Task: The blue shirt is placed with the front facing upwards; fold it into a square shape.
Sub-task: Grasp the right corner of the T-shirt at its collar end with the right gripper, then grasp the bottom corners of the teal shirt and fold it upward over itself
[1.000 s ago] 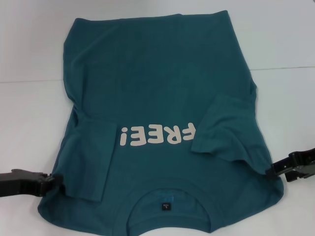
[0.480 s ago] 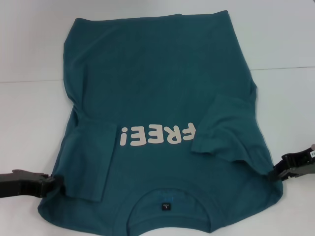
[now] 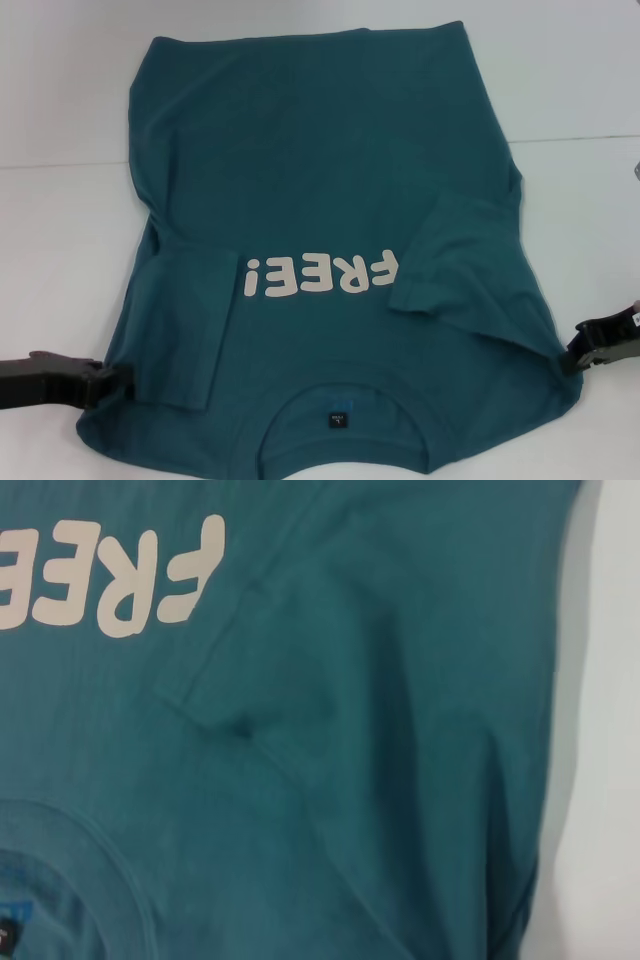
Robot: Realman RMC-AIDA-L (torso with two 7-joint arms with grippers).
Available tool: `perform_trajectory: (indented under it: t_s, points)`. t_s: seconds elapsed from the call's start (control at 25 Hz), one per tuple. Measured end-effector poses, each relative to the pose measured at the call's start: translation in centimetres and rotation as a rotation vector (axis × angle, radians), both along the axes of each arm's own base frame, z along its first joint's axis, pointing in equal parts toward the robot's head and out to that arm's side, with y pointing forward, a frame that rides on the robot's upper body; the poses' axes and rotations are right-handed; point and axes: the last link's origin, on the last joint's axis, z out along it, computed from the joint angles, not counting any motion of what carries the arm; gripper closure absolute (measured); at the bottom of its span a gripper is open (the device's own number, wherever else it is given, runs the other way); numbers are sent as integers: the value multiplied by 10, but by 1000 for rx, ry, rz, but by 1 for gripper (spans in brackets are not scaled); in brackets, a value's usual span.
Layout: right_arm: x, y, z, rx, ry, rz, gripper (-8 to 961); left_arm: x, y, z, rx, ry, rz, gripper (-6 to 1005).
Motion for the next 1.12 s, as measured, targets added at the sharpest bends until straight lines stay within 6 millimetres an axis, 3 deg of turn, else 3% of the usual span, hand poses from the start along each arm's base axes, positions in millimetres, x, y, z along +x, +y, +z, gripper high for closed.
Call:
perform_trajectory:
  t_s: [0.28,0.64,1.12]
  points:
    - [6,-10,10,-2,66,30,917,-2,-12,6,-24,-49,26,974]
    - [23,-36,29,50,201,75,917,-11,-26,12,-27,-93,62,974]
    - [53,-93,44,39,317,100,918,-18,-58,16,-94,-180,104,975]
